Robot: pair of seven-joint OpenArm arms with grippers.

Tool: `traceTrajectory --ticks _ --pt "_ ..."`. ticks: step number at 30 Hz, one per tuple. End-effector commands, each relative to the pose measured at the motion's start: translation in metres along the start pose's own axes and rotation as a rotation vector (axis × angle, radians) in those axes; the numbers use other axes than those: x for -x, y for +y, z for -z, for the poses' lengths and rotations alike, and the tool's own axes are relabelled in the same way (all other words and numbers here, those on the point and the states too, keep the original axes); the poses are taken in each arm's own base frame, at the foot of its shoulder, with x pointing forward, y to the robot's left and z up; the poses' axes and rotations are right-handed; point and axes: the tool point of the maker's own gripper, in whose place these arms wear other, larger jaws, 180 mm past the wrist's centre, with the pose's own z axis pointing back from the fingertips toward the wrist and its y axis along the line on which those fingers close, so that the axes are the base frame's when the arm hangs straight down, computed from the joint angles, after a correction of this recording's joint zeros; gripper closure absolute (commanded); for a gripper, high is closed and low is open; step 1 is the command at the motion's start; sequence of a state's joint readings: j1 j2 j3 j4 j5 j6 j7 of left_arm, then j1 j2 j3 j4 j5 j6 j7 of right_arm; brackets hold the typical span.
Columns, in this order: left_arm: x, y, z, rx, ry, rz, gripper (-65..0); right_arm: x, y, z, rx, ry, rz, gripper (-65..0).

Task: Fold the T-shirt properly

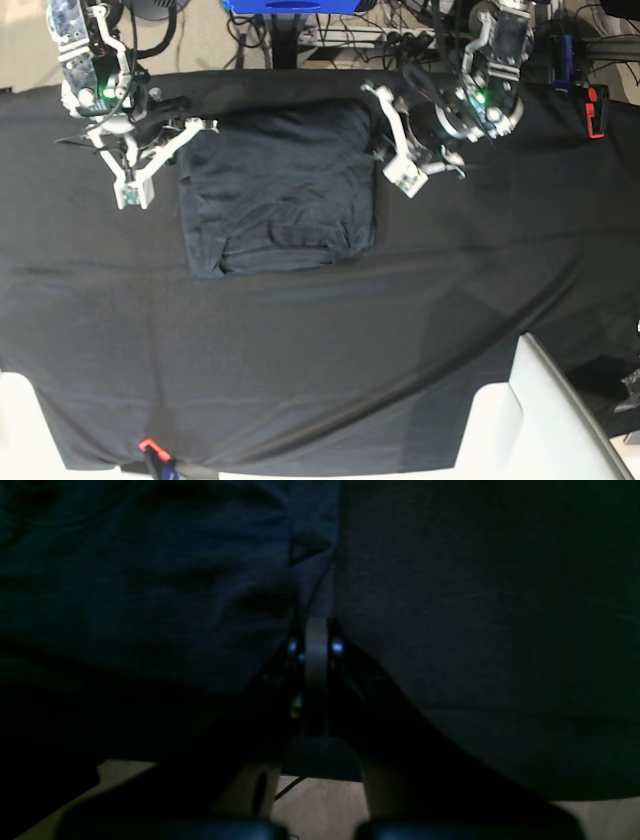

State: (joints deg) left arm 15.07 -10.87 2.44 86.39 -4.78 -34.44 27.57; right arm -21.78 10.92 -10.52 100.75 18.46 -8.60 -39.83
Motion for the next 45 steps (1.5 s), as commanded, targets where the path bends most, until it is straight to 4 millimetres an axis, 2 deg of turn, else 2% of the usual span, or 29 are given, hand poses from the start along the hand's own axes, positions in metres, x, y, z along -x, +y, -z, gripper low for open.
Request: traceTrajectory --ticks 1,7,9,11,13,14,15,17,18,20,22,26,28,29,32,35,38,40,42,43,45 --pt "-0.017 0.003 -0.002 -0.003 -0.056 0.008 0.0 -0.012 0.001 -0.003 -0.002 -0.041 -0.003 0.0" --pt "-0.034 0.005 -0.014 -0.024 -0.105 0.035 0.0 -0.019 0.005 -0.011 -0.015 -0.07 -0.01 0.0" --pt "-0.033 0.017 -0.028 -0.073 -0.118 0.024 0.0 -0.019 0.009 -0.015 -0.025 -0.078 -0.018 0.0" --pt "-0.025 0.036 -0.049 -0.146 -0.12 -0.005 0.0 -0.023 0.012 -0.02 -0.035 -0.111 -0.046 0.0" --pt "-0.008 0.049 -0.07 -0.211 -0.104 -0.035 0.0 -0.024 0.0 -0.022 -0.015 -0.135 -0.072 0.0" --pt "0.007 0.052 -0.081 -0.235 -0.079 -0.051 0.0 -0.027 -0.007 -0.022 -0.001 -0.157 -0.083 0.0" --pt "0.018 0.053 -0.09 -0.25 -0.058 -0.055 0.0 -0.026 -0.02 -0.022 0.026 -0.163 -0.091 0.0" --pt "0.038 0.041 -0.104 -0.235 -0.044 -0.047 0.0 -0.021 -0.043 -0.024 0.055 -0.189 -0.164 0.0" --pt "0.048 0.032 -0.11 -0.219 -0.042 -0.048 0.0 -0.019 -0.046 -0.027 0.036 -0.195 -0.218 0.0" --pt "0.054 0.008 -0.124 -0.187 -0.094 -0.056 0.0 -0.003 -0.047 -0.039 -0.023 -0.176 -0.331 0.0" --pt "0.065 -0.015 -0.138 -0.164 -0.117 -0.085 0.0 0.009 -0.059 -0.051 -0.009 -0.14 -0.362 0.0" --pt "0.109 -0.059 -0.163 -0.108 -0.089 -0.191 0.0 0.045 -0.099 -0.076 0.081 -0.028 -0.343 0.0" --pt "0.142 -0.077 -0.169 -0.102 -0.034 -0.279 0.0 0.065 -0.111 -0.084 0.108 0.032 -0.325 0.0" --pt "0.162 -0.089 -0.168 -0.1 -0.003 -0.34 0.0 0.079 -0.11 -0.086 0.102 0.072 -0.325 0.0" --pt "0.223 -0.122 -0.167 -0.095 0.098 -0.502 0.0 0.144 -0.092 -0.085 0.026 0.234 -0.337 0.0" --pt "0.259 -0.16 -0.158 -0.062 0.111 -0.637 0.0 0.216 -0.08 -0.074 -0.037 0.421 -0.359 0.0" --pt "0.281 -0.185 -0.138 -0.055 0.1 -0.737 0.0 0.278 -0.077 -0.05 -0.061 0.596 -0.403 0.0" --pt "0.302 -0.187 -0.121 -0.11 0.127 -0.785 0.0 0.321 -0.092 -0.034 -0.031 0.714 -0.438 0.0" --pt "0.327 -0.183 -0.107 -0.177 0.2 -0.795 0.0 0.35 -0.107 -0.017 0.008 0.771 -0.468 0.0" --pt "0.336 -0.175 -0.098 -0.209 0.242 -0.792 0.0 0.359 -0.117 -0.009 0.033 0.78 -0.494 0.0" --pt "0.344 -0.166 -0.084 -0.244 0.303 -0.787 0.0 0.359 -0.131 0.003 0.061 0.737 -0.541 0.0"
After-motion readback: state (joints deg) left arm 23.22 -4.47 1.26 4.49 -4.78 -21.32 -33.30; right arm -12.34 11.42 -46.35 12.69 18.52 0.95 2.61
